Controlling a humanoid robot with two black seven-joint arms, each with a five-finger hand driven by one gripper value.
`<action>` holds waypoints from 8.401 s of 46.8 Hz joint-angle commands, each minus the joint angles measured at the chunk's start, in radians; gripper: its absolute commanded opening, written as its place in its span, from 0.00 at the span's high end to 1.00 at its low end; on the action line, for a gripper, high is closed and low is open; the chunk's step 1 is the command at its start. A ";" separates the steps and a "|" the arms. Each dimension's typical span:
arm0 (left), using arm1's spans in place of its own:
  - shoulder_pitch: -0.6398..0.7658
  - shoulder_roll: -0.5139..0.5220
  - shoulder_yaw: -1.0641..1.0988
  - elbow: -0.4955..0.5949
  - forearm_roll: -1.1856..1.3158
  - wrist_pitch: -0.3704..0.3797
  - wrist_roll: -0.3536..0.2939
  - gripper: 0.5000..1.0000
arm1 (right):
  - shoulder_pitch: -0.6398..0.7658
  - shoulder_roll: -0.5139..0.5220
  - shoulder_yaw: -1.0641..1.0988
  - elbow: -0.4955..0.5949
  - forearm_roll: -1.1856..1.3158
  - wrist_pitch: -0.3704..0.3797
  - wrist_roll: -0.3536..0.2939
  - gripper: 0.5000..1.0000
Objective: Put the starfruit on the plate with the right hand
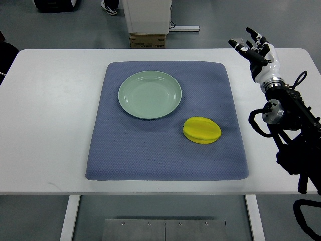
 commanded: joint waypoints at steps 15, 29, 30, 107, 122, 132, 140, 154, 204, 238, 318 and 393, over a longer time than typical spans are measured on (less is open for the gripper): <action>0.005 0.000 -0.002 0.002 -0.003 0.008 -0.001 0.00 | 0.001 -0.007 -0.004 0.000 0.020 0.002 0.000 0.00; 0.006 0.000 -0.002 0.002 -0.003 0.008 -0.001 0.00 | 0.009 -0.010 -0.002 -0.017 0.020 0.009 -0.002 0.00; 0.006 0.000 0.000 0.002 -0.003 0.008 -0.001 0.00 | 0.009 -0.013 -0.004 -0.017 0.020 0.009 -0.002 0.00; 0.006 0.000 0.000 0.002 -0.003 0.008 -0.001 0.00 | -0.015 -0.458 -0.515 0.321 0.000 0.172 0.069 0.00; 0.006 0.000 0.000 0.002 -0.003 0.008 -0.001 0.00 | -0.028 -0.581 -0.634 0.456 -0.138 0.174 0.070 0.00; 0.006 0.000 -0.002 0.002 -0.003 0.008 -0.001 0.00 | -0.028 -0.618 -0.686 0.482 -0.207 0.174 0.070 0.01; 0.006 0.000 0.000 0.002 -0.003 0.008 -0.001 0.00 | -0.026 -0.644 -0.736 0.515 -0.250 0.174 0.084 0.01; 0.006 0.000 -0.002 0.002 -0.003 0.008 -0.001 0.00 | -0.029 -0.630 -0.780 0.522 -0.295 0.171 0.083 0.02; 0.006 0.000 0.000 0.002 -0.003 0.008 -0.001 0.00 | -0.037 -0.493 -0.821 0.420 -0.331 0.148 0.058 0.21; 0.006 0.000 -0.002 0.002 -0.003 0.008 -0.001 0.00 | -0.031 -0.493 -0.809 0.385 -0.327 0.146 0.058 0.98; 0.006 0.000 0.000 0.002 -0.003 0.008 -0.001 0.00 | 0.465 0.043 -0.987 -0.135 -0.212 0.140 -0.103 1.00; 0.006 0.000 -0.002 0.002 -0.003 0.008 -0.001 0.00 | 0.449 0.040 -1.084 -0.097 -0.152 0.077 -0.112 0.00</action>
